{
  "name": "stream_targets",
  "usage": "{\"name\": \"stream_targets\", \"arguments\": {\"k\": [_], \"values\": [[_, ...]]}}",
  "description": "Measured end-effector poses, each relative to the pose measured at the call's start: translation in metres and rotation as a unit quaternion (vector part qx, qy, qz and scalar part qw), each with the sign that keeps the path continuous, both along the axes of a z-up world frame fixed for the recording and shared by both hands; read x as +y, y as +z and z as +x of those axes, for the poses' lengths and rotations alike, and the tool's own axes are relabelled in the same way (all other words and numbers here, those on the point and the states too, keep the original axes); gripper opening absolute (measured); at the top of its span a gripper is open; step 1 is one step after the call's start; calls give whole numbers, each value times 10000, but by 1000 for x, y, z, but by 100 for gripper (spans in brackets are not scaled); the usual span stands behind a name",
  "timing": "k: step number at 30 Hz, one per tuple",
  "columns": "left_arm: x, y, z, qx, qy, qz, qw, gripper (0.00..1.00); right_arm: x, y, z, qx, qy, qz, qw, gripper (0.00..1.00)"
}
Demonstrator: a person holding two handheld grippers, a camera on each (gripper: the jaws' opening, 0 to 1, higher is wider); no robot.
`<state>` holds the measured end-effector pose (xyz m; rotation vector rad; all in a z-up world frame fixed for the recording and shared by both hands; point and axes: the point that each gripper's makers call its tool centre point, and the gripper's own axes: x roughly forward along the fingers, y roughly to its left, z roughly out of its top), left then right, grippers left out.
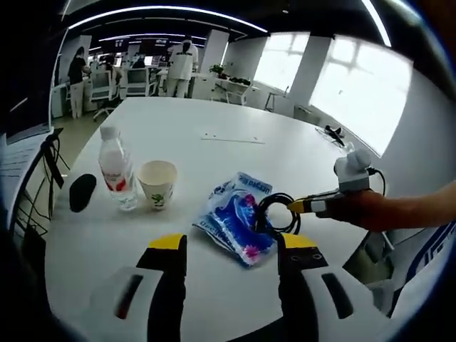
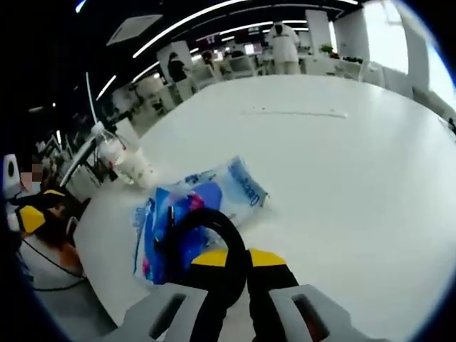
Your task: Arrange the tabletop items into an orderly group along one side of the table until the central work area is clear of visible clutter.
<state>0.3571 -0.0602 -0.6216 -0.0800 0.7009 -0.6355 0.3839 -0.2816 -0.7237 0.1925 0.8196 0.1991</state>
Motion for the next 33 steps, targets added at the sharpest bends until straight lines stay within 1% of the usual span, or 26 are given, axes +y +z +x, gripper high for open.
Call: {"name": "stream_targets", "arguments": {"k": [4, 6, 15, 17, 18, 23, 28, 31, 33], "values": [[3, 1, -1, -8, 66, -53, 10000, 50, 1, 8, -2, -86, -9, 68, 9999, 4], [3, 0, -2, -7, 74, -57, 10000, 50, 4, 9, -6, -59, 57, 117, 9999, 4], [3, 3, -3, -47, 93, -78, 9999, 50, 10, 29, -19, -286, 145, 260, 9991, 3], [2, 4, -2, -51, 111, -114, 9999, 50, 11, 32, -21, -326, 143, 318, 9989, 2], [2, 4, -2, -49, 121, -128, 9998, 50, 14, 35, -23, -372, 150, 450, 9982, 2], [2, 1, -3, -17, 142, -159, 9998, 50, 19, 44, -28, -449, 238, 486, 9975, 2], [3, 0, -4, 16, 161, -196, 9997, 50, 13, 55, -32, -579, 139, 526, 9968, 2], [3, 0, -3, 19, 173, -226, 9996, 50, 6, 60, -33, -622, 67, 563, 9965, 2], [3, 1, -3, 17, 165, -227, 9996, 50, 0, 63, -33, -661, 7, 518, 9965, 2]]}}
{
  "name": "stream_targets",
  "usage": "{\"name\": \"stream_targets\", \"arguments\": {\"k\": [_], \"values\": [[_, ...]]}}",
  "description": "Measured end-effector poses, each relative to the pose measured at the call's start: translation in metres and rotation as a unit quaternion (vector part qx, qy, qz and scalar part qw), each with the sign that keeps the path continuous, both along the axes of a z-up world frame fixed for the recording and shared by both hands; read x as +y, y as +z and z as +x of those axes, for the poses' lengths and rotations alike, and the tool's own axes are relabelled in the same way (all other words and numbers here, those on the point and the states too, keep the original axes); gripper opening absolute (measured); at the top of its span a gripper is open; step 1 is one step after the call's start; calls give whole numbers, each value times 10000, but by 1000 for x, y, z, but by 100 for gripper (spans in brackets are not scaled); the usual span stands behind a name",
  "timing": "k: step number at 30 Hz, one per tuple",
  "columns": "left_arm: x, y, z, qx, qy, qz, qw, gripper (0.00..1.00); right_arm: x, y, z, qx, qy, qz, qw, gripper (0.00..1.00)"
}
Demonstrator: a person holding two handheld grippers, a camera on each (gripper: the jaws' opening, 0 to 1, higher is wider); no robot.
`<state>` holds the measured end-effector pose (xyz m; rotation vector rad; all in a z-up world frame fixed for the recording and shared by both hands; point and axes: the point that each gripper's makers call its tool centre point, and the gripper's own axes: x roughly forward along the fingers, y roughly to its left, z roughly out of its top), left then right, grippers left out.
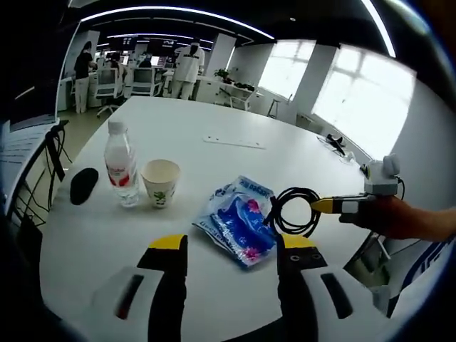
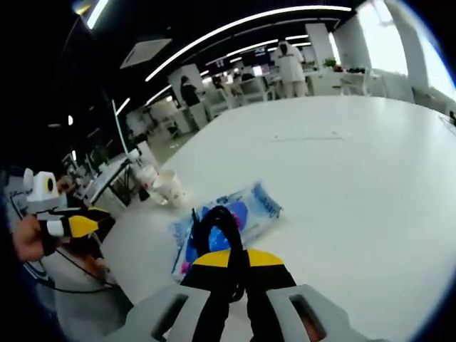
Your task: Arrange the tabletop items into an orderly group along one side of the table until the central work area is clear of visible clutter.
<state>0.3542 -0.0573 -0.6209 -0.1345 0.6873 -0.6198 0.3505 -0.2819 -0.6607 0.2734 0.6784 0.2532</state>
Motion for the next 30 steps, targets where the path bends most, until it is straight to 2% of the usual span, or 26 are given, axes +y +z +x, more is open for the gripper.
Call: {"name": "stream_targets", "arguments": {"k": [12, 18, 24, 30], "values": [[0, -1, 2, 14, -38, -16, 10000, 50, -46, -3, -3, 53, -432, -170, 9989, 2], [1, -2, 3, 37, -41, -9, 10000, 50, -66, -12, -3, 167, -625, -204, 9977, 2], [3, -1, 4, 18, -14, -15, 10000, 50, -73, -20, -1, 271, -704, -217, 9969, 2], [5, -1, 4, 19, 2, -8, 10000, 50, -70, -30, 3, 365, -594, -291, 9971, 2]]}}
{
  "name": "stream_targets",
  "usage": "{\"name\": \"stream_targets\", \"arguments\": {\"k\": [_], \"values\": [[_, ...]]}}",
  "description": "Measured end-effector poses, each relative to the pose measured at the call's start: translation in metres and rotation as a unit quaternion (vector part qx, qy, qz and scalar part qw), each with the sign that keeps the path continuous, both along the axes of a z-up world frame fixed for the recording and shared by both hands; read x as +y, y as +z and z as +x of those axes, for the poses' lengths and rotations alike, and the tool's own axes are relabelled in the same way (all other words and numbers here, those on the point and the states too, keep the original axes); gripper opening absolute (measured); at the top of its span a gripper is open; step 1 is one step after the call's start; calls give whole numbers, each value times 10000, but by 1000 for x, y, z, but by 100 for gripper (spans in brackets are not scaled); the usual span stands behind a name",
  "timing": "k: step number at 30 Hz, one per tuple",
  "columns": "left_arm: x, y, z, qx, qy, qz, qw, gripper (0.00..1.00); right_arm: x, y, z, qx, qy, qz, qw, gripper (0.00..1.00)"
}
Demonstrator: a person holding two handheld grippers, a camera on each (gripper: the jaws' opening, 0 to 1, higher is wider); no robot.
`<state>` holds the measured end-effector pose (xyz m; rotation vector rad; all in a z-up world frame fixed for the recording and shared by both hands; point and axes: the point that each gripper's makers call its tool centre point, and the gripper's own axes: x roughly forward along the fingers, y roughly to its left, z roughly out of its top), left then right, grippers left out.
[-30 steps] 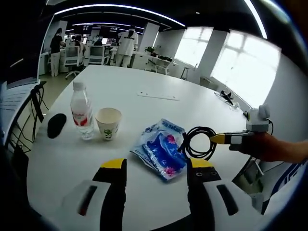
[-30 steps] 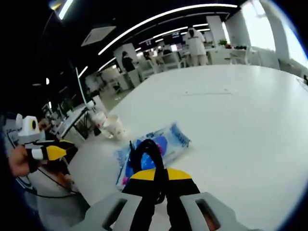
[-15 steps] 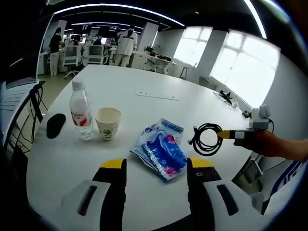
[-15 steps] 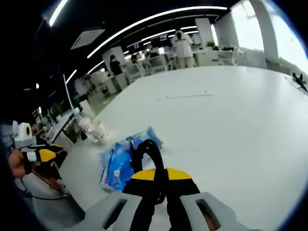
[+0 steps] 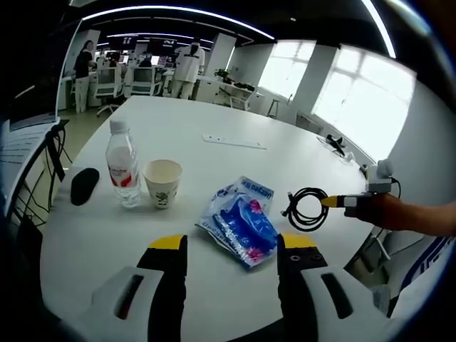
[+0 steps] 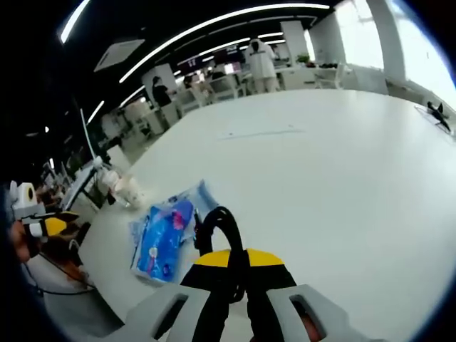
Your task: Arrange the tabletop items into an orderly group along one side of the table until the central work area is clear of visible clutter.
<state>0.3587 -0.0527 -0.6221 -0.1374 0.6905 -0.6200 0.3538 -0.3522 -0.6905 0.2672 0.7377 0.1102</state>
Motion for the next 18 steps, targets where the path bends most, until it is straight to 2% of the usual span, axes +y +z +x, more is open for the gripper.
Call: {"name": "stream_targets", "arguments": {"k": [4, 11, 18], "values": [[1, 1, 0, 4, 20, -23, 10000, 50, -5, -9, 4, 98, 43, -58, 9999, 2], [8, 0, -1, 12, 123, 0, 9999, 50, -14, -26, 5, 372, 377, -620, 9967, 2], [11, 2, -1, 9, 209, -32, 9998, 50, -13, -38, 9, 518, 657, -908, 9923, 2]]}}
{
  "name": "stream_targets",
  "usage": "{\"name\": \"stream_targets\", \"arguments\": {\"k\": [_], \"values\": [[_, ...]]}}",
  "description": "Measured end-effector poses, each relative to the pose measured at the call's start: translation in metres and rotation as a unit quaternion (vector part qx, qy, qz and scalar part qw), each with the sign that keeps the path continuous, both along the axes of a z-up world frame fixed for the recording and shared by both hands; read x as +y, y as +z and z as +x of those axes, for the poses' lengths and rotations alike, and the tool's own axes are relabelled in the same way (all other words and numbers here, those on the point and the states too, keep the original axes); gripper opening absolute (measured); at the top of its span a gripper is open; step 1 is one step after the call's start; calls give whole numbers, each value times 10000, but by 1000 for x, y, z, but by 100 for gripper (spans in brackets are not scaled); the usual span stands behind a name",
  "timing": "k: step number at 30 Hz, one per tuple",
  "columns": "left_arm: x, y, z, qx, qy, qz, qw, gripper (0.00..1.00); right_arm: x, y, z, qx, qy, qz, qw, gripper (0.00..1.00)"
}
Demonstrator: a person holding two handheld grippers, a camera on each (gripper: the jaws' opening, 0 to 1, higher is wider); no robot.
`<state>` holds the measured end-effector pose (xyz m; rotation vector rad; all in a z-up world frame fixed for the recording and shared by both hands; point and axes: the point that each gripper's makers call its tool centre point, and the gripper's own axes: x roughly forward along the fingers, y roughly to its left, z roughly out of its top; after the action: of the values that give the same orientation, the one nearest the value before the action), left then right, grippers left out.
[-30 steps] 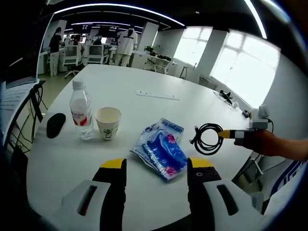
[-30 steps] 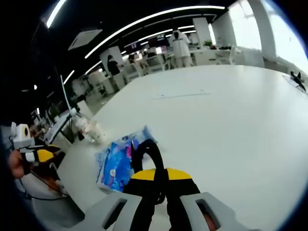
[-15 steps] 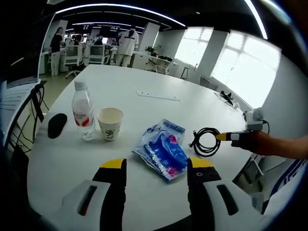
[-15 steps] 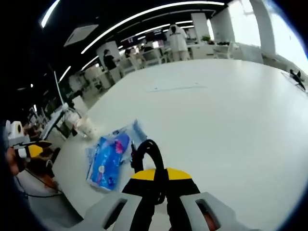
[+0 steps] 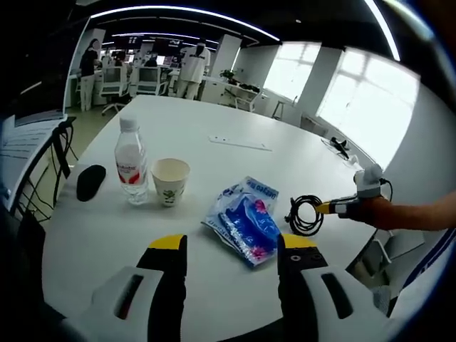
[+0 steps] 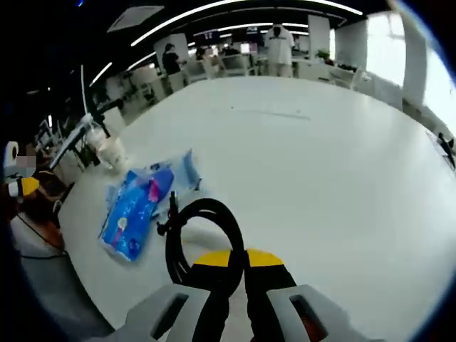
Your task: Arrange the tabletop items into an orderly group along one side of the table until the central work area is clear of visible clutter.
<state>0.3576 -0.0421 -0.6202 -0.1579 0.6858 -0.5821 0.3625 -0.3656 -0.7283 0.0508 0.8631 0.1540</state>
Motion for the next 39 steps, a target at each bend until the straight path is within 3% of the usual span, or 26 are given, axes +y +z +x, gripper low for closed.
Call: {"name": "stream_targets", "arguments": {"k": [10, 23, 39], "values": [[-2, 0, 0, -10, -5, 55, 10000, 51, 1, -11, 4, 156, 209, -355, 9990, 4], [5, -1, 2, 10, 75, 84, 9999, 51, -2, -24, -1, 254, 204, -414, 9986, 5], [4, -3, 1, 50, 36, 89, 9999, 51, -7, -18, 0, 172, 126, -459, 9987, 2]]}}
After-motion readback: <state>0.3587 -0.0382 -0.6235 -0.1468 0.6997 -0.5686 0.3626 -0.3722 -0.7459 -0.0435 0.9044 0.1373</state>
